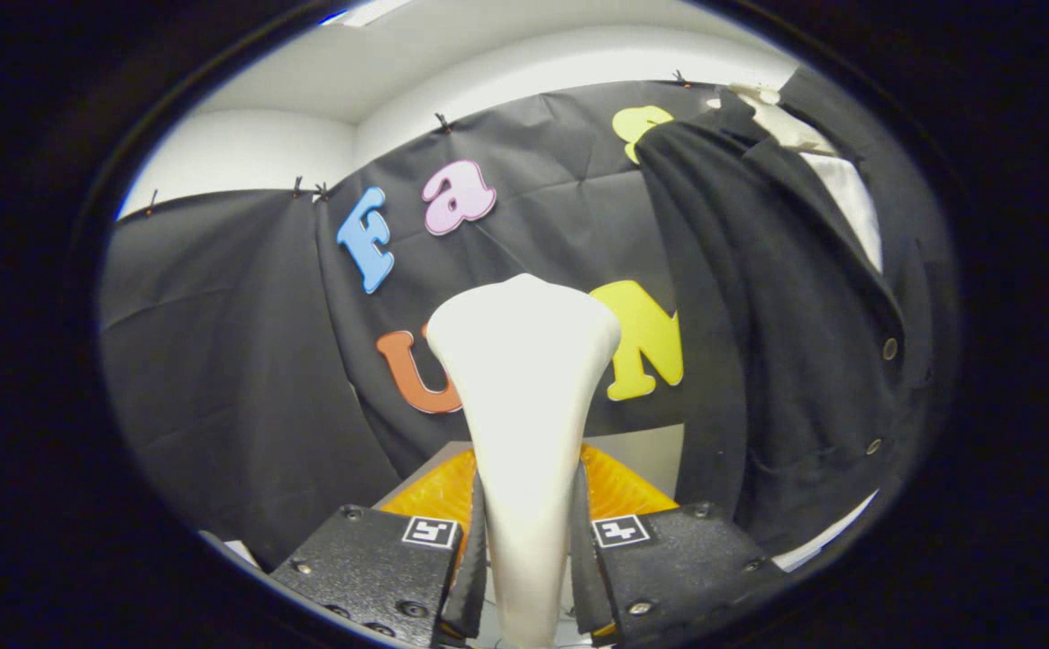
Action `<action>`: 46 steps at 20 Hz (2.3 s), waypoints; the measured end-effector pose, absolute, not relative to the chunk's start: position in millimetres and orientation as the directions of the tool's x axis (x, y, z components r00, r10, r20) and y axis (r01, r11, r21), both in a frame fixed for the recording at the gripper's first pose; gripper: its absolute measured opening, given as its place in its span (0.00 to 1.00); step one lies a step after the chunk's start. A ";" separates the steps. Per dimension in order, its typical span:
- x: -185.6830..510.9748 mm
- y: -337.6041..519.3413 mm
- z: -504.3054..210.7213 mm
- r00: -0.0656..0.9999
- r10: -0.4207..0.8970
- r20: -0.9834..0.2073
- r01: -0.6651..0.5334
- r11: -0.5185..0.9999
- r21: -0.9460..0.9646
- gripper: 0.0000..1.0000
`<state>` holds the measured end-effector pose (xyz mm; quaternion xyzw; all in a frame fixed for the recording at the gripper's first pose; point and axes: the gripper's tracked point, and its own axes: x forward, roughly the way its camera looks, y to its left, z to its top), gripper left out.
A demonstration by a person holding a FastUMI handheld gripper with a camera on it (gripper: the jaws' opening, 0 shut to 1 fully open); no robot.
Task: Iron the clothes twice with a garment steamer, once on the left side and once on the right side.
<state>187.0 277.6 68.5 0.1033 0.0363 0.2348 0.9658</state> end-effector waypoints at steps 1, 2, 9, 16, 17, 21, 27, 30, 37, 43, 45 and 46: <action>177.5 265.1 73.4 0.891 0.455 -0.014 -0.442 0.872 0.213 0.41; 166.7 253.1 78.2 0.894 0.448 0.005 -0.438 0.872 0.218 0.41; 114.8 146.4 111.1 0.944 0.315 0.095 -0.329 0.923 0.200 0.41; 119.4 62.4 152.4 0.971 0.178 0.162 -0.204 0.965 0.164 0.41; 125.3 55.4 159.5 0.972 0.170 0.162 -0.196 0.968 0.159 0.41; 155.5 35.1 191.0 0.972 0.137 0.190 -0.161 0.980 0.114 0.41; 204.8 35.0 227.4 0.972 0.115 0.203 -0.129 0.990 0.056 0.41; 229.2 47.1 232.8 0.974 0.106 0.198 -0.112 0.993 0.022 0.41; 268.8 62.5 202.1 0.990 0.091 0.104 -0.092 0.996 0.011 0.41; 277.3 54.0 172.9 0.997 0.051 0.050 -0.051 0.999 -0.017 0.41; 278.0 51.4 161.1 0.999 0.044 0.031 -0.043 0.999 -0.019 0.41; 280.2 49.2 154.0 0.999 0.035 0.019 -0.035 0.999 -0.022 0.41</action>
